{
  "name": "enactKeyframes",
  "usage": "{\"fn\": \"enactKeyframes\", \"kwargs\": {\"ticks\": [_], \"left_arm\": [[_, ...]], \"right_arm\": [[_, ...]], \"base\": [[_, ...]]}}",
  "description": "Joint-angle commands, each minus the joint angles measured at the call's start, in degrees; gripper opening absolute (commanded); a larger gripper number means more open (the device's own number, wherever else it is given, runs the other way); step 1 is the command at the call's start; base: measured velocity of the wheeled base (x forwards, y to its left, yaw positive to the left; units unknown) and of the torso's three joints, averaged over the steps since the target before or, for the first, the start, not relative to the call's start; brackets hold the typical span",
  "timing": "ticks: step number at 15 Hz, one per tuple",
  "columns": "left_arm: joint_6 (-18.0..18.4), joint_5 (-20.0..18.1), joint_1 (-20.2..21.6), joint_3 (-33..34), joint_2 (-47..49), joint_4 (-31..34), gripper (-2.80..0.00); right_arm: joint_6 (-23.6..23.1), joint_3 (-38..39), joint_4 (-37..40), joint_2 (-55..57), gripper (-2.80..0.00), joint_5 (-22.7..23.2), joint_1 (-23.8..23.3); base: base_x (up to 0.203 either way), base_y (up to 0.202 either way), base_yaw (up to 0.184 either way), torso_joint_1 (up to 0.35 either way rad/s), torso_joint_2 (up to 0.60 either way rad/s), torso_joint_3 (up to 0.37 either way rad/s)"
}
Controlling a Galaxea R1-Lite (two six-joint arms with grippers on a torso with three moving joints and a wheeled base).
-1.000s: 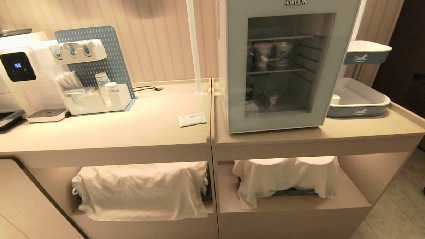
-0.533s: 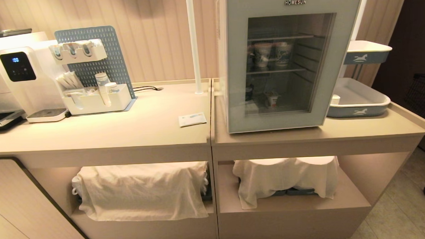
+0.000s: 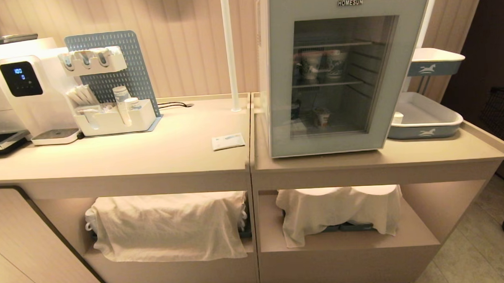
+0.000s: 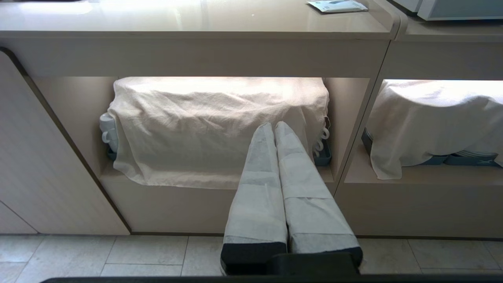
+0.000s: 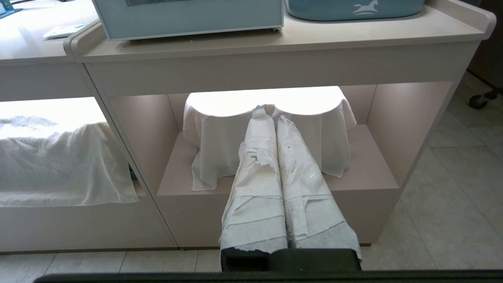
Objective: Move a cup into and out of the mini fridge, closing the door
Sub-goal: Open the freezer door
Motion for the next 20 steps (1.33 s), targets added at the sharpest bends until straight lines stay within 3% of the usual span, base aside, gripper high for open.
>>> {"fn": "enactKeyframes", "kwargs": {"ticks": [1, 20], "left_arm": [[-0.04, 0.02, 0.04, -0.01, 0.00, -0.03, -2.80], [0.05, 0.02, -0.03, -0.04, 0.00, -0.01, -2.80]], "right_arm": [[-0.02, 0.53, -0.02, 0.07, -2.80, 0.01, -0.06], [-0.02, 0.53, -0.02, 0.07, -2.80, 0.01, -0.05]], "base": [[0.000, 0.000, 0.000, 0.000, 0.00, 0.000], [0.000, 0.003, 0.000, 0.000, 0.00, 0.000]]}}
